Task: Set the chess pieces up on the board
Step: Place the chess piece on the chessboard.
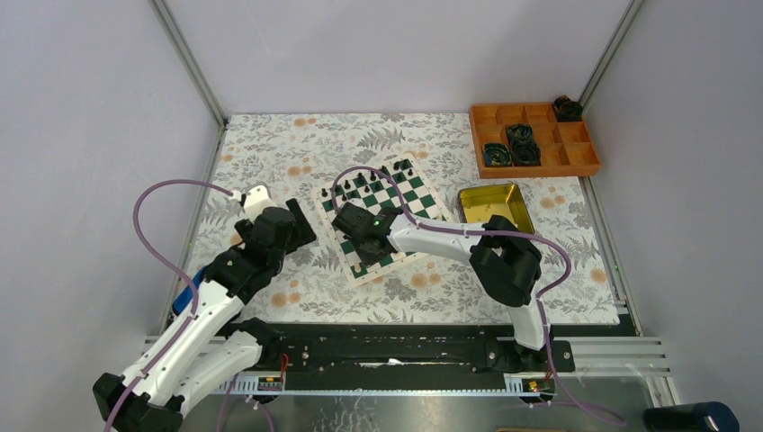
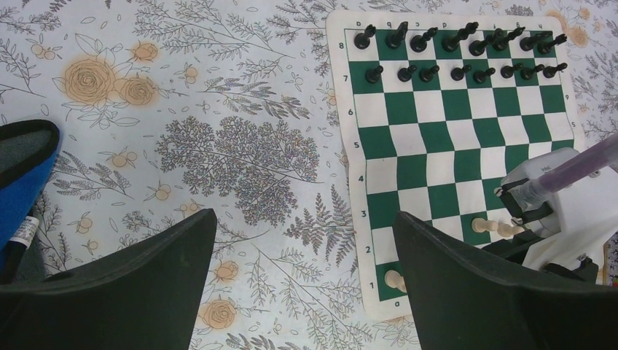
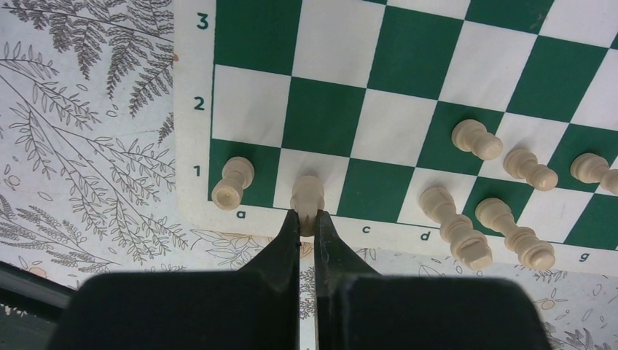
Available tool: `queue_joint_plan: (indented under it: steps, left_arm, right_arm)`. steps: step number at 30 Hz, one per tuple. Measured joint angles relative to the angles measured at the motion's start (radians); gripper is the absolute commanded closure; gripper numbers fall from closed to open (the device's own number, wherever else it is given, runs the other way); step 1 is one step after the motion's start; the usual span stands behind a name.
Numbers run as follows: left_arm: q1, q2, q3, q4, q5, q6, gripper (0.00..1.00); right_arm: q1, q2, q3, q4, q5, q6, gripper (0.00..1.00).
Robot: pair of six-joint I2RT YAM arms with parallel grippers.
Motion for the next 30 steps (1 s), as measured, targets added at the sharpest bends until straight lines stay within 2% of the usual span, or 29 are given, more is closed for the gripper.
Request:
queue_joint_plan:
  steps: [4, 9, 30]
  left_arm:
    - [0.0, 0.002, 0.0, 0.0, 0.0, 0.0, 0.01]
    - [0.0, 0.005, 0.0, 0.0, 0.0, 0.0, 0.01]
    - [0.0, 0.01, 0.0, 0.001, 0.0, 0.0, 0.01]
  right_arm:
    - [0.0, 0.0, 0.002, 0.001, -0.019, 0.0, 0.85]
    - [0.0, 0.0, 0.002, 0.001, -0.031, -0.002, 0.75]
    - [-0.013, -0.028, 0.006, -0.005, -0.032, -0.015, 0.66]
